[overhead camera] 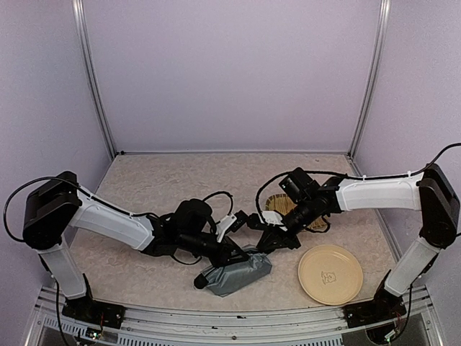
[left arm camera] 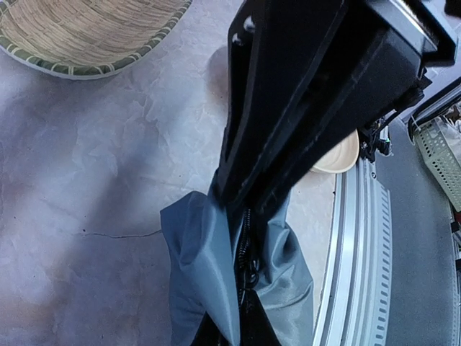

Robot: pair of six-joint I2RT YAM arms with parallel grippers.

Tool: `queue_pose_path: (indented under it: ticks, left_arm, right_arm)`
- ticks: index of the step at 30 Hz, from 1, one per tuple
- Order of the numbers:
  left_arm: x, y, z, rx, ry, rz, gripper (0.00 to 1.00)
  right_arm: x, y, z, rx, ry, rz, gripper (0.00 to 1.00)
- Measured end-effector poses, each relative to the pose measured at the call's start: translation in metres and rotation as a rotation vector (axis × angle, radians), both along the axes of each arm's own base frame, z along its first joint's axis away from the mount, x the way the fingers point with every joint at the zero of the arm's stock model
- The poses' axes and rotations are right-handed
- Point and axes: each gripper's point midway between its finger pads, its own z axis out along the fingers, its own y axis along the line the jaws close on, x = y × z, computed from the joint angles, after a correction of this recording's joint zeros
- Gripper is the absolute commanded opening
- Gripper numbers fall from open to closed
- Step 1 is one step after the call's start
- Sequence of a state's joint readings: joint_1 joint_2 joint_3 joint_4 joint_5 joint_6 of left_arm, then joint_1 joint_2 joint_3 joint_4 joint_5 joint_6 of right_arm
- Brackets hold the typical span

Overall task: Sort the hair-cutting tools
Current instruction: Zip the zipper on the kit bag.

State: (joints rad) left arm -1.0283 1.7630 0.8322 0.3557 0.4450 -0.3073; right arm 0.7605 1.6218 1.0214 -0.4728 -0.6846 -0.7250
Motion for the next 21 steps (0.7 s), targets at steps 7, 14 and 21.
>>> queue_pose_path:
  ticks: [7,14,21]
  left_arm:
    - [0.0010,0.0006,0.0018,-0.023,0.048,0.027,0.04]
    - [0.0023,0.0000,0.0017,-0.031,0.072,0.041,0.04]
    - [0.0033,0.0006,0.0020,-0.058,0.119,0.047,0.04]
  right_arm:
    - [-0.0075,0.0071,-0.0047,-0.015,-0.016,0.020,0.27]
    - [-0.0063,0.0064,-0.0063,-0.030,-0.026,0.010,0.29]
    - [-0.0079,0.0090,-0.0081,-0.054,-0.052,0.001,0.28]
